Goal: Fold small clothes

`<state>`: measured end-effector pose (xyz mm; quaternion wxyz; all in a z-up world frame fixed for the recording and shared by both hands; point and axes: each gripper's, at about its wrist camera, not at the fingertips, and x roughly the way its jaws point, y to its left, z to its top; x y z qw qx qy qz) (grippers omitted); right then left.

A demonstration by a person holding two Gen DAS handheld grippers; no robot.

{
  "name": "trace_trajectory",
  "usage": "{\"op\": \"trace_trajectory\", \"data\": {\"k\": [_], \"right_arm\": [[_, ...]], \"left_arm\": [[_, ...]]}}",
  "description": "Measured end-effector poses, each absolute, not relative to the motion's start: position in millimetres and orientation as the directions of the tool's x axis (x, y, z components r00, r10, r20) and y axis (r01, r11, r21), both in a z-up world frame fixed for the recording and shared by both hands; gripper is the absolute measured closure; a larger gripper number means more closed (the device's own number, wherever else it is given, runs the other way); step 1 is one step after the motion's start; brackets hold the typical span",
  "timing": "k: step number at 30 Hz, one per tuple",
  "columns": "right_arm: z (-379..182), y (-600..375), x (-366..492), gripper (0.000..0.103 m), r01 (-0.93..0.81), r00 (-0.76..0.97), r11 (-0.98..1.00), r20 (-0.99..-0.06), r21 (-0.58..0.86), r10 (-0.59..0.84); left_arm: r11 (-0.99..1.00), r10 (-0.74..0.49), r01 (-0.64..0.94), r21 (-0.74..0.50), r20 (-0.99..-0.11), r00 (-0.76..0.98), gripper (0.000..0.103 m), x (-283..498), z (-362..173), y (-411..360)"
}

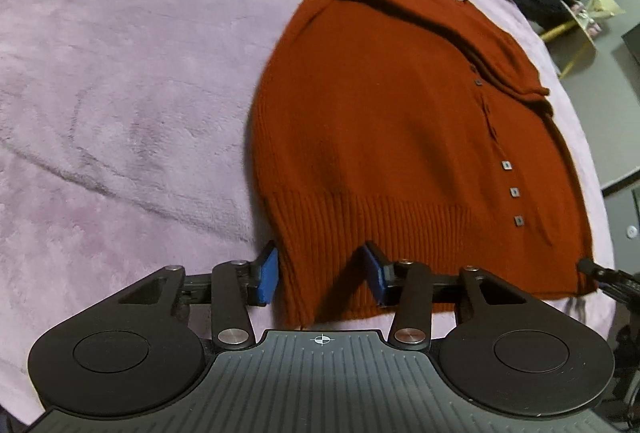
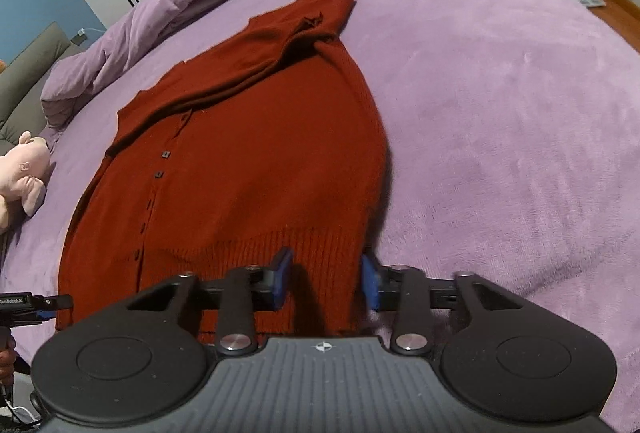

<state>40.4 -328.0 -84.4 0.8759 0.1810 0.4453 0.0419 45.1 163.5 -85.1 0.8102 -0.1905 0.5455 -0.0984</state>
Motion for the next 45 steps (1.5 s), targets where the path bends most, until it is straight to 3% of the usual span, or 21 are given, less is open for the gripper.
{"op": "trace_trajectory", "data": {"k": [3,6,10,13,17,20,27,29,31,32,33,34,36,41,42,44,45], "right_arm": [[-87,-333,38,0.086,0.09,0.586,0.923,-0.769,0.375,0.255],[-92,-338,38,0.097,0.101,0.582,0.899,-0.758,0.426,0.294],[-97,-350,37,0.098,0.142,0.591,0.827,-0.717,0.544,0.37],[-98,-359,36,0.098,0.166,0.609,0.758,-0.67,0.631,0.424],[-85,-366,53,0.098,0.136,0.664,0.693,-0.584,0.708,0.467],[-69,-361,83,0.098,0.102,0.704,0.702,-0.549,0.705,0.45],[-52,-323,169,0.098,0.074,0.767,0.865,-0.582,0.496,0.268],[-58,-319,190,0.096,0.103,0.752,0.901,-0.626,0.421,0.206],[-61,-321,204,0.091,0.137,0.728,0.928,-0.67,0.348,0.144],[-60,-324,205,0.087,0.139,0.735,0.935,-0.667,0.325,0.122],[-60,-327,203,0.073,0.125,0.749,0.943,-0.653,0.308,0.113],[-60,-330,202,0.06,0.106,0.761,0.952,-0.64,0.288,0.109],[-64,-336,201,0.052,0.057,0.759,0.96,-0.637,0.275,0.137],[-80,-328,213,0.053,-0.032,0.708,0.977,-0.685,0.209,0.17],[-81,-323,216,0.054,-0.051,0.71,0.983,-0.686,0.178,0.161],[-82,-313,218,0.066,-0.082,0.714,0.987,-0.683,0.142,0.157],[-83,-309,219,0.078,-0.095,0.715,0.988,-0.682,0.124,0.154]], "left_arm": [[0.883,-0.411,-0.069,-0.464,-0.836,0.365,0.069,50,-89,171],[0.861,-0.453,-0.067,-0.505,-0.819,0.353,0.09,49,-93,173],[0.856,-0.456,-0.06,-0.513,-0.805,0.381,0.095,50,-86,171],[0.817,-0.493,-0.054,-0.574,-0.745,0.45,0.096,53,-65,174],[0.81,-0.474,-0.005,-0.586,-0.66,0.583,0.096,81,-23,176],[0.865,-0.394,0.035,-0.501,-0.635,0.665,0.096,113,-3,165],[0.935,-0.204,-0.063,-0.35,-0.672,0.711,0.094,178,-21,140],[0.939,-0.195,-0.072,-0.337,-0.69,0.697,0.086,187,-32,142],[0.935,-0.226,-0.039,-0.351,-0.679,0.698,0.059,189,-40,148],[0.937,-0.247,-0.002,-0.349,-0.668,0.702,0.052,185,-42,151],[0.943,-0.255,0.029,-0.333,-0.661,0.705,0.047,184,-45,154],[0.95,-0.252,0.047,-0.31,-0.664,0.704,0.047,185,-49,158],[0.961,-0.245,0.071,-0.269,-0.696,0.675,0.047,188,-58,162],[0.959,-0.263,0.089,-0.268,-0.731,0.629,0.047,205,-73,156],[0.958,-0.268,0.095,-0.27,-0.73,0.629,0.051,209,-74,152],[0.96,-0.268,0.11,-0.259,-0.727,0.632,0.059,213,-74,143],[0.964,-0.26,0.122,-0.238,-0.727,0.635,0.069,214,-73,137]]}}
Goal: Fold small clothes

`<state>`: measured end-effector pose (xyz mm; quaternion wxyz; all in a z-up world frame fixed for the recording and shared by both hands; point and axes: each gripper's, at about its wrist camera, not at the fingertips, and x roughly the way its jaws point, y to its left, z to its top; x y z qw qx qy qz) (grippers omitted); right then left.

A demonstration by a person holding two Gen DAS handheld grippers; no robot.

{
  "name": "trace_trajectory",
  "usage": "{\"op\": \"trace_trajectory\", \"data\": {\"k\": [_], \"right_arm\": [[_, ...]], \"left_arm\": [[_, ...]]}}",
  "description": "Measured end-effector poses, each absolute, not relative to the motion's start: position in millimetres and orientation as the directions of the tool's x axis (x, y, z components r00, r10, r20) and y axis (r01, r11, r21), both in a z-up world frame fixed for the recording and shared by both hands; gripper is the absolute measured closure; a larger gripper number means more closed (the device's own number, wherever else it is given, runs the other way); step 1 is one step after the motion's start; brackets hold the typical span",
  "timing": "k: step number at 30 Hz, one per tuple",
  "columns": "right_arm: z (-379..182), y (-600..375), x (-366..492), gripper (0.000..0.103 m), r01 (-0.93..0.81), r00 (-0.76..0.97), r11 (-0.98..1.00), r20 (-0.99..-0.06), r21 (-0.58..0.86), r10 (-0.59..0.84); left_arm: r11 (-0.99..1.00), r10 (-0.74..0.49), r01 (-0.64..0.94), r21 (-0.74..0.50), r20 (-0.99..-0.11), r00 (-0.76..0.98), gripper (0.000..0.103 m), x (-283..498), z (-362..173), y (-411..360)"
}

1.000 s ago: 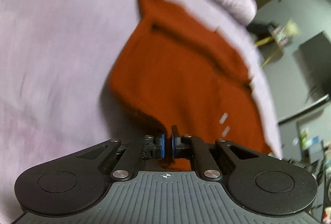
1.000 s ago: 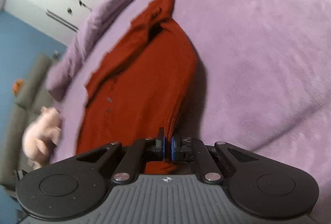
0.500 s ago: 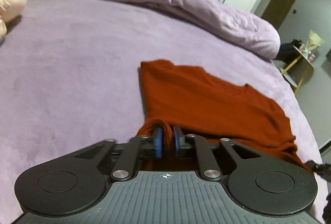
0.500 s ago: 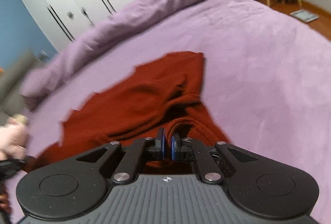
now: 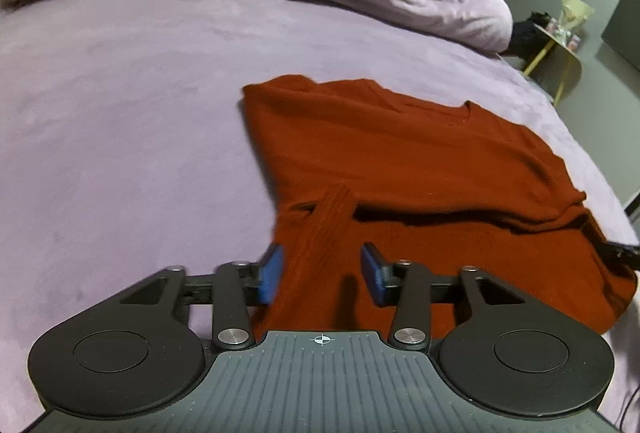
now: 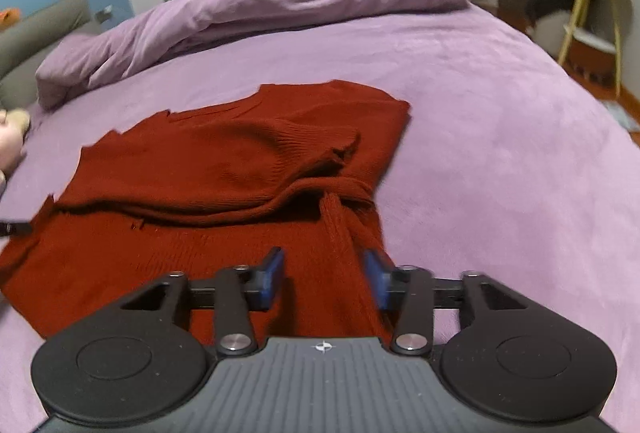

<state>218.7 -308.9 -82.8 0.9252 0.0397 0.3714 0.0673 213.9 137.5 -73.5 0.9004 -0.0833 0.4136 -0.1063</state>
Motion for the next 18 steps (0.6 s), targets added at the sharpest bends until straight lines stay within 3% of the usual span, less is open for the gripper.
{"op": "trace_trajectory", "data": {"k": [1,2,5,6,8,11,15,18], "right_arm": [[-84,-304,220,0.092,-0.106,0.714,0.99,-0.685,0.093,0.141],[-85,-300,221,0.095,-0.116,0.713,0.991,-0.69,0.061,0.126],[-89,-297,222,0.095,-0.146,0.709,0.988,-0.692,0.048,0.138],[-90,-296,223,0.095,-0.143,0.708,0.989,-0.696,0.024,0.119],[-93,-298,225,0.094,-0.125,0.707,0.992,-0.703,-0.013,0.08],[-95,-304,226,0.094,-0.112,0.701,0.994,-0.707,0.02,0.093],[-95,-299,226,0.097,-0.139,0.703,0.99,-0.702,0.015,0.11],[-78,-299,221,0.097,-0.182,0.735,0.98,-0.653,0.074,0.186]], "left_arm": [[0.963,-0.266,0.142,-0.228,-0.727,0.633,0.081,213,-74,134],[0.96,-0.28,0.166,-0.226,-0.73,0.623,0.083,212,-75,131],[0.963,-0.27,0.184,-0.198,-0.751,0.603,0.084,213,-82,127],[0.967,-0.255,0.179,-0.184,-0.758,0.6,0.079,213,-84,128],[0.963,-0.268,0.167,-0.21,-0.763,0.588,0.073,215,-88,132],[0.953,-0.304,0.169,-0.253,-0.761,0.573,0.073,218,-88,134],[0.955,-0.297,0.173,-0.241,-0.77,0.564,0.094,221,-86,131],[0.929,-0.362,0.174,-0.327,-0.705,0.609,0.095,216,-63,140]]}}
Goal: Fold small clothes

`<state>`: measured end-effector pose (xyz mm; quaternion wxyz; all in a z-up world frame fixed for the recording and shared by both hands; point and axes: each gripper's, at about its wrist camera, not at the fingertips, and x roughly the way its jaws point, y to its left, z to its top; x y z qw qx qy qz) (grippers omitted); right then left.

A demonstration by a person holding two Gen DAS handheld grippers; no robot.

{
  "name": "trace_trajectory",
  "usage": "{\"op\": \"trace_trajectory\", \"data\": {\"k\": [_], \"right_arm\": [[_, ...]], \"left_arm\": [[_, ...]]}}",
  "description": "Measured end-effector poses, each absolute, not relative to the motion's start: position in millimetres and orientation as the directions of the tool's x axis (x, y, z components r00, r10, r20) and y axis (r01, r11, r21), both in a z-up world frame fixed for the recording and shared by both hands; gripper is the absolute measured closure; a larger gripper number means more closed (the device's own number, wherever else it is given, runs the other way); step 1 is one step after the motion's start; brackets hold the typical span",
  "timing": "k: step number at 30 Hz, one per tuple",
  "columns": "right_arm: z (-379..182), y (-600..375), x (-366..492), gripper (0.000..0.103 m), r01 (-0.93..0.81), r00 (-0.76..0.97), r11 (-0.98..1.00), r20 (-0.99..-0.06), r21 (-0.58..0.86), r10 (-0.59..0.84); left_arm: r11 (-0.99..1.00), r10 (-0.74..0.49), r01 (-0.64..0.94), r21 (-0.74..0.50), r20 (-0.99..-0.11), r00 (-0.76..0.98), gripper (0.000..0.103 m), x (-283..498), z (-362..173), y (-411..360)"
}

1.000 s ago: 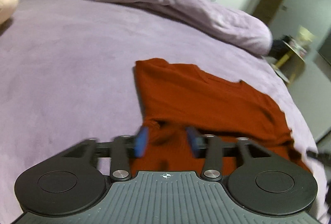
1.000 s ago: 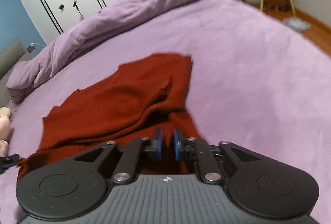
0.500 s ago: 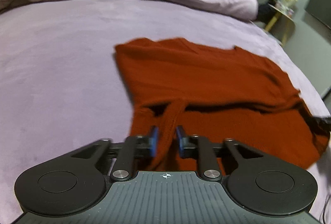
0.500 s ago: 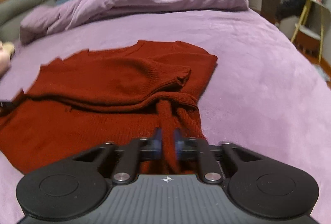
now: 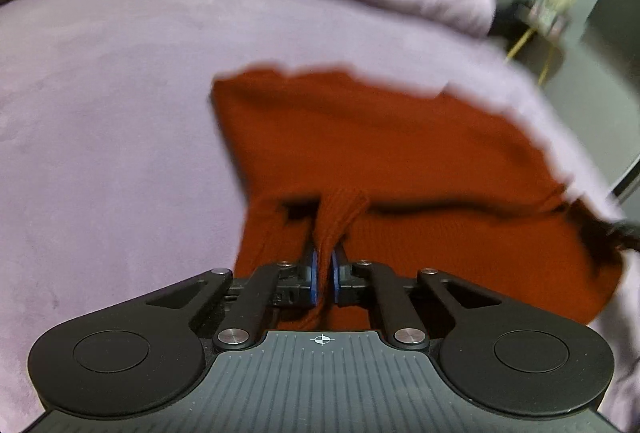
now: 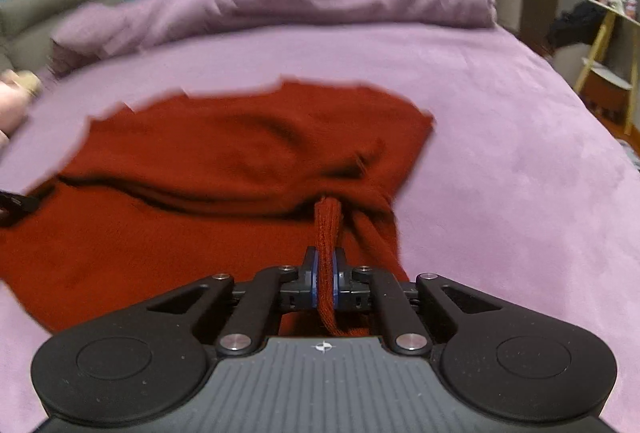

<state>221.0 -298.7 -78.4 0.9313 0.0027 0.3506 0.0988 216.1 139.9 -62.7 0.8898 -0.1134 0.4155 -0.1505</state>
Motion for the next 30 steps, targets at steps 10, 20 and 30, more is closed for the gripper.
{"op": "trace_trajectory", "data": {"k": [10,20,30], "right_arm": [[-28,-318,271,0.097,-0.065,0.879,0.979,-0.454,0.194,0.148],[-86,-315,317,0.082,-0.049,0.745,0.987,-0.653,0.151,0.137],[-81,-296,306,0.097,-0.104,0.795,0.995,-0.601,-0.008,0.078]], "left_arm": [[0.932,-0.26,0.051,-0.358,-0.565,0.783,0.094,269,-24,157],[0.935,-0.295,0.036,-0.353,-0.717,0.631,0.053,282,-94,160],[0.968,-0.231,0.088,-0.235,-0.696,0.679,0.096,278,-71,145]]}}
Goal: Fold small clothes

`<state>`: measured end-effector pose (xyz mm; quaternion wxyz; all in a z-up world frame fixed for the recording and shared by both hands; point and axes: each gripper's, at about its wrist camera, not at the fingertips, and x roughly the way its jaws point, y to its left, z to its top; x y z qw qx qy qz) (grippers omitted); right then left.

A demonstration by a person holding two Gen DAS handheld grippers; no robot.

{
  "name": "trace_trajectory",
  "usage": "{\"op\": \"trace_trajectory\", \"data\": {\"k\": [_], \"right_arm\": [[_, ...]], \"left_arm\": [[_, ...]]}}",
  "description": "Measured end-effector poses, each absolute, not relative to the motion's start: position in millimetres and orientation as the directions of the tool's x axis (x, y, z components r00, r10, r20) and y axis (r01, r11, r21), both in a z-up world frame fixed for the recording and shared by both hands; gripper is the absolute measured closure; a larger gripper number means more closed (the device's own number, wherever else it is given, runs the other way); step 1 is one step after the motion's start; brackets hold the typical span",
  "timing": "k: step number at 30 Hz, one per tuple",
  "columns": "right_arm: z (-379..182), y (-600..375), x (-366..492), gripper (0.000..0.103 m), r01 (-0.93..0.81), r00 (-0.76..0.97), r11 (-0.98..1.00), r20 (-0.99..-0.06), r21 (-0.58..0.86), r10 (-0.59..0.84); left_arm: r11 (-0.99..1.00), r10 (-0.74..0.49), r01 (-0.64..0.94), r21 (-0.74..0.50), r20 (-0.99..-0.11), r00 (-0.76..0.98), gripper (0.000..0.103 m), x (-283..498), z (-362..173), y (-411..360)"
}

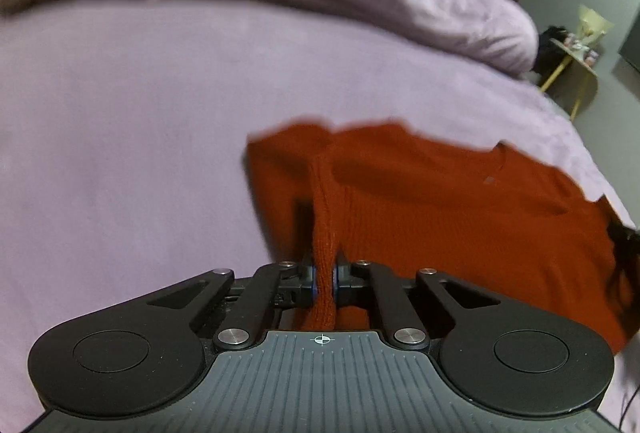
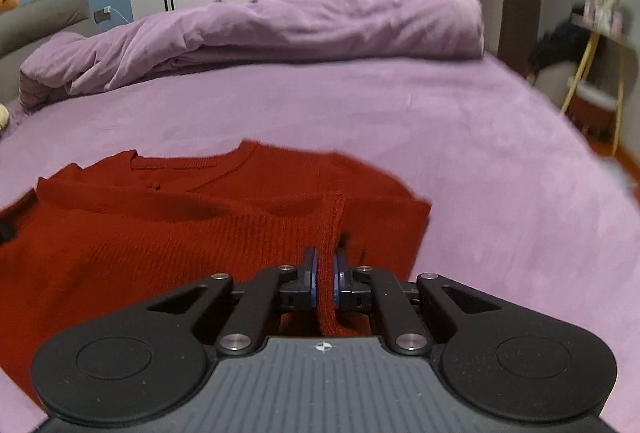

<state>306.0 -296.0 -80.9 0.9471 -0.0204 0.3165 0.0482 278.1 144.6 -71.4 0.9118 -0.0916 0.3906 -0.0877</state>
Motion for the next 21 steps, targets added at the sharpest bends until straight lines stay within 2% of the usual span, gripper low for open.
{"op": "trace_trajectory", "data": {"k": [4,7,11,12,15,17,19,20,21], "right_arm": [[-49,-296,299,0.097,-0.07,0.87,0.997,-0.491,-0.041,0.041],[-33,-296,316,0.097,-0.009,0.899,0.999,-0.438,-0.042,-0.01],[-33,-288,365,0.097,0.071,0.894,0.995,-0.438,-0.065,-0.093],[-35,-285,377,0.097,0.086,0.895,0.994,-0.434,-0.071,-0.108],[-47,-280,405,0.096,0.098,0.882,0.992,-0.454,-0.082,-0.125],[-61,-275,418,0.096,0.126,0.849,0.983,-0.498,-0.134,-0.177],[-67,-279,419,0.095,0.19,0.828,0.973,-0.512,-0.129,-0.23],[-66,-282,414,0.093,0.21,0.836,0.975,-0.504,-0.077,-0.22],[-64,-281,406,0.09,0.209,0.851,0.978,-0.491,-0.009,-0.186]], "left_arm": [[0.969,-0.219,0.111,-0.22,-0.567,0.794,0.095,276,-22,145],[0.992,-0.109,0.058,-0.114,-0.515,0.85,0.095,301,-6,133],[0.999,-0.002,-0.021,-0.037,-0.535,0.845,0.095,345,-23,115],[0.999,0.032,-0.045,-0.009,-0.563,0.826,0.094,357,-33,110],[0.99,0.132,-0.126,0.059,-0.684,0.717,0.083,382,-68,102],[0.979,0.185,-0.191,0.074,-0.714,0.675,0.086,377,-78,104],[0.985,0.132,-0.174,0.002,-0.665,0.735,0.081,357,-72,104],[0.989,0.073,-0.14,-0.055,-0.633,0.771,0.077,348,-66,100],[0.989,0.024,-0.107,-0.099,-0.616,0.787,0.064,344,-63,96]]}}
